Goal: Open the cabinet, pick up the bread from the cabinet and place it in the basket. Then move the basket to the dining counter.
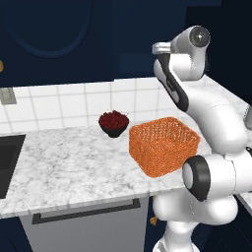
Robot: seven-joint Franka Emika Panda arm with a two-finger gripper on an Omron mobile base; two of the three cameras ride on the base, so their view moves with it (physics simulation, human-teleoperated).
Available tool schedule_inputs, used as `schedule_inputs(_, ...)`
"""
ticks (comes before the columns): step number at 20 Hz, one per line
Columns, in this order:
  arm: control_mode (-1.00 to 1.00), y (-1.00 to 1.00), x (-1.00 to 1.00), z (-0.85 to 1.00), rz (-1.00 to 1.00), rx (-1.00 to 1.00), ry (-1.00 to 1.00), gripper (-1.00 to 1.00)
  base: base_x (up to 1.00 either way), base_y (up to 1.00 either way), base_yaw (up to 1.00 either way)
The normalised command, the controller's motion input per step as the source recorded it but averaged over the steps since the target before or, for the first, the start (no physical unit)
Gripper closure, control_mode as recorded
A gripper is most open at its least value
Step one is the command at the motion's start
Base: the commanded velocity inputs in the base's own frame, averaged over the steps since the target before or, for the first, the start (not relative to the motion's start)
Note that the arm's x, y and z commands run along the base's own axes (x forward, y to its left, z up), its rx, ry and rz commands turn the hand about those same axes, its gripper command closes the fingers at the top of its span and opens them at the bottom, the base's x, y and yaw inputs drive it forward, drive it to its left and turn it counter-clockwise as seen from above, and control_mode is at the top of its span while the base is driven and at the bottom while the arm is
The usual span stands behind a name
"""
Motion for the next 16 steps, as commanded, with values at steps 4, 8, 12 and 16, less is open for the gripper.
schedule_inputs(4,-1.0,0.01,-0.96,0.71,-0.02,0.0,0.03,1.0,0.0,0.0,0.0)
schedule_inputs(8,-1.0,0.04,-1.0,0.14,0.0,0.0,0.02,1.0,0.0,0.0,0.0)
schedule_inputs(12,-1.0,0.09,-1.0,-0.3,0.0,0.0,0.0,1.0,0.0,0.0,0.0)
schedule_inputs(16,-1.0,0.05,-1.0,-0.31,0.0,0.0,0.08,1.0,0.0,0.0,0.0)
